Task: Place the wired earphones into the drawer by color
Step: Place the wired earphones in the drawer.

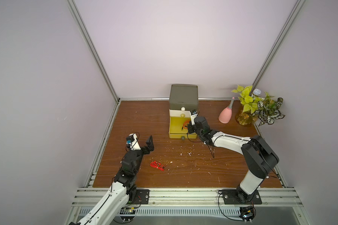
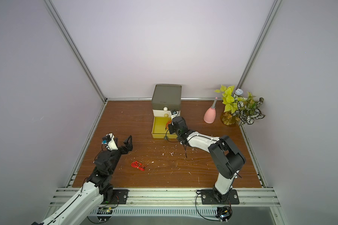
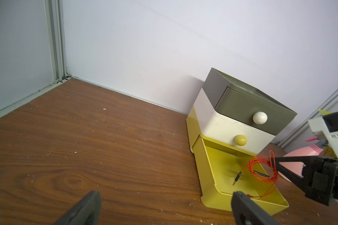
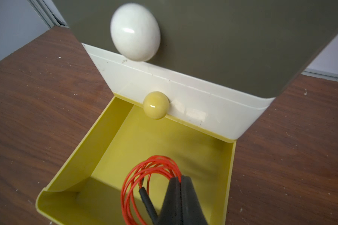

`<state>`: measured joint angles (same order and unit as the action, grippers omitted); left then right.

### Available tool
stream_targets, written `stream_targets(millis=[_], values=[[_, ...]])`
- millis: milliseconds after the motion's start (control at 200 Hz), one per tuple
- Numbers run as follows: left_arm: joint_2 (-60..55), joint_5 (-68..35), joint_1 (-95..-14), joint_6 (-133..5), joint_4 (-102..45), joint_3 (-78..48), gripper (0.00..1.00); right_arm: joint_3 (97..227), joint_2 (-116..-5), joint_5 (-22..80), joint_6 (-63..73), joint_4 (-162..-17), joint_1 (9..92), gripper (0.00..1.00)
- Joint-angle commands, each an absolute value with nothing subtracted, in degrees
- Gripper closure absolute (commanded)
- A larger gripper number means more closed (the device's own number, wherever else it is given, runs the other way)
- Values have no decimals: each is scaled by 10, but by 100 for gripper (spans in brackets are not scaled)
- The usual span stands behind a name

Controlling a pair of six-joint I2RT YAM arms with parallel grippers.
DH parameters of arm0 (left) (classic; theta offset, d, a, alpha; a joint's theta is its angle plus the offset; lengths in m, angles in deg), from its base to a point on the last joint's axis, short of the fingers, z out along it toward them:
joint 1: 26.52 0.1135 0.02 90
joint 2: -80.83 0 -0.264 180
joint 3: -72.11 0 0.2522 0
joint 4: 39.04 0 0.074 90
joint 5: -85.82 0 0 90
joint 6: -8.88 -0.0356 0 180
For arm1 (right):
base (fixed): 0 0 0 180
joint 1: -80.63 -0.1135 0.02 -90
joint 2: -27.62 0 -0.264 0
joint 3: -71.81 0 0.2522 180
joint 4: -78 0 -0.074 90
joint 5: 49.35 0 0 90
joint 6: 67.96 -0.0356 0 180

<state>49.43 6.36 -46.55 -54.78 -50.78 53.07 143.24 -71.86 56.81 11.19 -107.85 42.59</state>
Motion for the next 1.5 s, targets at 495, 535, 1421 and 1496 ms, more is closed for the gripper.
stream_targets(millis=[495, 535, 1421, 1496], values=[[496, 58, -459, -554, -514, 535, 1, 1426, -674, 559, 98, -1081, 432, 66], [499, 57, -459, -555, -510, 533, 1, 1419, -663, 559, 98, -1081, 432, 64], [480, -86, -460, -305, -61, 326, 0, 1107, -389, 571, 108, -1175, 437, 1], [481, -101, -460, -264, -35, 325, 1, 1092, -381, 568, 99, -1189, 438, 1]])
